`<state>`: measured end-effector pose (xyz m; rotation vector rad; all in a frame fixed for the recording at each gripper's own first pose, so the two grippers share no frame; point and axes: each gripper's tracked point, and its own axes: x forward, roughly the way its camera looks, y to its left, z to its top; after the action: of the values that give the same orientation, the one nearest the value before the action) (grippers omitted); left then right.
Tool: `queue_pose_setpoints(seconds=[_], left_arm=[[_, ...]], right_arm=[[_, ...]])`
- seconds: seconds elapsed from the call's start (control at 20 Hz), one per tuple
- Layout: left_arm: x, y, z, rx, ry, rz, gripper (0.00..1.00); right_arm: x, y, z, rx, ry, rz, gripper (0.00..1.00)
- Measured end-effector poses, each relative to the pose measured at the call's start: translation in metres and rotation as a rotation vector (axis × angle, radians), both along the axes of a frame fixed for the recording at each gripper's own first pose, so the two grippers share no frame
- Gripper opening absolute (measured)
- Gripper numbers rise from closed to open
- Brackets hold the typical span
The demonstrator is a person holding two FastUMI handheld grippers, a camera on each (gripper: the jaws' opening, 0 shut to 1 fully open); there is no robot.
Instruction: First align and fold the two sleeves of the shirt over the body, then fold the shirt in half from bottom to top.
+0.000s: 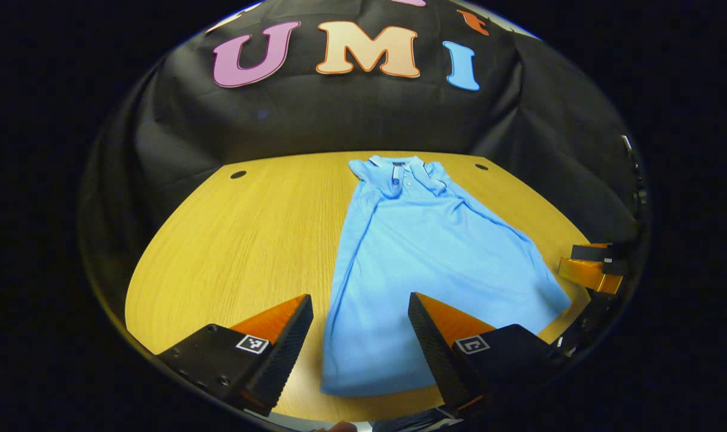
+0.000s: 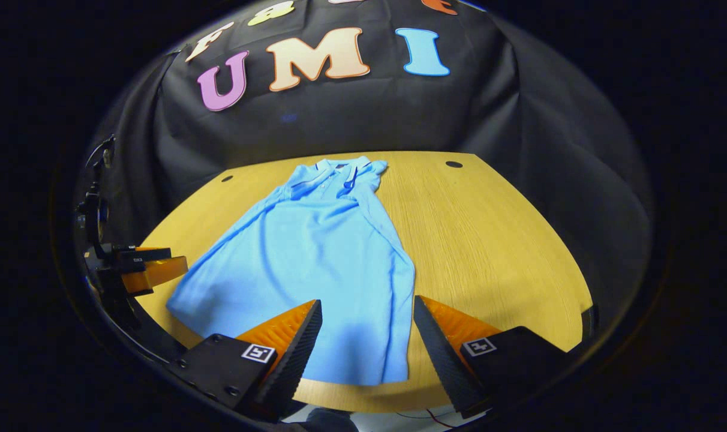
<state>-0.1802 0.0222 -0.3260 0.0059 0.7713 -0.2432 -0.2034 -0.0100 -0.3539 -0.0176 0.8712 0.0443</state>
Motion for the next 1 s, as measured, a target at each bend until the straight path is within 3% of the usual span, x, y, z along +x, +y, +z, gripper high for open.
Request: queue_pose_setpoints(seconds=[0.45, 0.5, 0.55, 0.6, 0.65, 0.75, 0.8, 0.85, 0.9, 0.95, 1.0], left_arm=[[-0.05, 0.002, -0.044, 0.054, 0.088, 0.007, 0.96], [-0.043, 0.0, -0.037, 0.043, 0.038, 0.015, 0.96], [-0.046, -0.001, -0.042, 0.053, 0.062, 0.013, 0.97], [-0.047, 0.0, -0.042, 0.053, 0.053, 0.016, 0.96], [-0.044, -0.002, -0.041, 0.05, 0.045, 0.015, 0.98], [-0.044, -0.003, -0.041, 0.045, 0.035, 0.006, 1.0], [-0.047, -0.007, -0.042, 0.039, 0.044, -0.009, 0.98], [-0.046, -0.012, -0.04, 0.031, 0.028, -0.03, 0.91], [-0.047, -0.021, -0.043, 0.025, 0.033, -0.051, 0.84], [-0.046, -0.027, -0.043, 0.017, 0.02, -0.056, 0.63], [-0.045, -0.031, -0.044, 0.007, 0.018, -0.047, 0.48]], right_arm=[[-0.046, -0.006, -0.041, -0.088, 0.127, 0.043, 0.98], [-0.044, -0.006, -0.039, -0.078, 0.107, 0.029, 0.98], [-0.046, -0.005, -0.042, -0.073, 0.119, 0.022, 0.94], [-0.05, -0.005, -0.041, -0.062, 0.127, 0.011, 0.98], [-0.048, -0.005, -0.041, -0.048, 0.127, -0.008, 0.93], [-0.05, -0.003, -0.044, -0.049, 0.133, -0.005, 0.98], [-0.051, 0.0, -0.043, -0.045, 0.139, 0.003, 0.92], [-0.05, 0.004, -0.044, -0.035, 0.146, 0.013, 0.97], [-0.051, 0.009, -0.044, -0.028, 0.151, 0.029, 0.84], [-0.052, 0.013, -0.043, -0.026, 0.152, 0.046, 0.77], [-0.052, 0.02, -0.044, -0.014, 0.153, 0.065, 0.67]])
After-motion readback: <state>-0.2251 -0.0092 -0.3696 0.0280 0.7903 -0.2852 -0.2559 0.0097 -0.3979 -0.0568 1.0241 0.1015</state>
